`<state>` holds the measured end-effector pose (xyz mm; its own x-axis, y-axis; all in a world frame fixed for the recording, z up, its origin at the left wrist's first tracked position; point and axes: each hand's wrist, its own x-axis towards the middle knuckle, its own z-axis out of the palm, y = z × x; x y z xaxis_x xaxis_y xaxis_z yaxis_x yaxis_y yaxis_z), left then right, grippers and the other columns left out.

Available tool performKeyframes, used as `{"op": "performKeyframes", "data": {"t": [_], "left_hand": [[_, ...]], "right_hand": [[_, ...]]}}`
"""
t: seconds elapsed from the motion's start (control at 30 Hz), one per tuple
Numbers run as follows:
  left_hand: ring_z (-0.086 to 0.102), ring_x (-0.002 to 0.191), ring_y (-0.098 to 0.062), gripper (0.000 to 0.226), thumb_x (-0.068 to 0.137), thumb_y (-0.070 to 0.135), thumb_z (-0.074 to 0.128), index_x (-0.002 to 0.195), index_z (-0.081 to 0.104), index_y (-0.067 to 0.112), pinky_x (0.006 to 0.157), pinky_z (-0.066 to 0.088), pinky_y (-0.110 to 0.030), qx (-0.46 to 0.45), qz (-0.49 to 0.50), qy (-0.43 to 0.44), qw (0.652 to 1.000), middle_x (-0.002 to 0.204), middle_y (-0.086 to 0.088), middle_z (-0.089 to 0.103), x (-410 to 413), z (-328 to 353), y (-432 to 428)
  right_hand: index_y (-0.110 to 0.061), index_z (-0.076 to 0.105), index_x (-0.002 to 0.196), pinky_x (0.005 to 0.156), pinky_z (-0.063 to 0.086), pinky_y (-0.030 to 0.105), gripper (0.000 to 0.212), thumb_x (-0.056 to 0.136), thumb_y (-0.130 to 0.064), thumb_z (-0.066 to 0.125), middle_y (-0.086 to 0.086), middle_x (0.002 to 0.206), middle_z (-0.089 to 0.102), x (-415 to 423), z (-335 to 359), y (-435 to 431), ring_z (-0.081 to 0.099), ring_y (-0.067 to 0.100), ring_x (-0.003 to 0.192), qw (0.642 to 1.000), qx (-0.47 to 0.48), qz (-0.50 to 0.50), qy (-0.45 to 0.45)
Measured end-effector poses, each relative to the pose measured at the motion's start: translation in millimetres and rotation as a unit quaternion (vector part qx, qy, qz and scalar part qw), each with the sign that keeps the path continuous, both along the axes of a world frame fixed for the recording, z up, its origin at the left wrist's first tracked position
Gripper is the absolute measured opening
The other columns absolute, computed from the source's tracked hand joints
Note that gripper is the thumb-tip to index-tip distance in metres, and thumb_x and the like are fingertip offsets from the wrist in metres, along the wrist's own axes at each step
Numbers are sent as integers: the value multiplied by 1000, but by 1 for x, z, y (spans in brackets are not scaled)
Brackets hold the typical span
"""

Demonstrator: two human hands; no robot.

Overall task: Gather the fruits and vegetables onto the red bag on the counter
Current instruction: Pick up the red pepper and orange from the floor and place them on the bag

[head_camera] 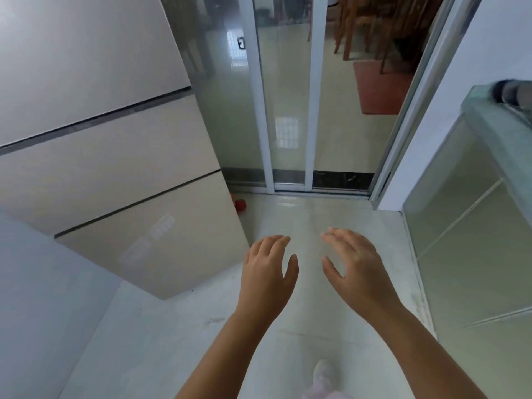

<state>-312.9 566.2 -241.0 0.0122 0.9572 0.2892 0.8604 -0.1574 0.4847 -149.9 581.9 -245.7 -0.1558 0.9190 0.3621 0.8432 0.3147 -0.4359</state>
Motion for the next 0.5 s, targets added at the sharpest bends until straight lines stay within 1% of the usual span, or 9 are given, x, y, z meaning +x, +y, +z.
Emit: {"op": "performKeyframes", "data": {"t": [0.07,0.13,0.2,0.33,0.5], "left_hand": [[59,102,-24,43,85,36,39,110,62,10,86,38,-30,-4,1,1,1000,109,-4,66,15,2,33],[58,104,-24,43,85,36,38,111,61,11,87,39,-31,-19,0,-1,1000,109,-4,65,25,-1,60],[59,103,-24,42,85,36,39,110,62,11,86,40,-32,-25,-3,3,1000,108,-4,65,30,-6,81],[60,99,-26,41,84,34,40,107,63,10,83,47,-36,-34,11,7,999,105,-4,67,31,-14,134],[61,98,-27,41,84,34,40,106,63,9,83,47,-37,-51,17,1,999,104,-5,67,28,-31,225]], "right_hand": [[-4,64,108,86,42,37,38,76,-24,57,15,106,67,15,1,33,63,31,97,1000,6,3,-5],[-3,63,108,85,46,40,38,76,-23,57,16,106,66,27,0,62,63,32,97,1000,3,2,-4],[-3,62,109,86,45,40,38,77,-23,56,16,106,66,34,-3,86,62,32,97,1000,-3,0,1],[-4,62,109,86,46,41,37,77,-22,56,14,107,65,39,-13,142,61,32,98,1000,-19,11,-2],[-6,62,110,87,45,40,37,77,-23,56,13,108,66,34,-28,228,61,30,100,999,-38,20,-17]]}}
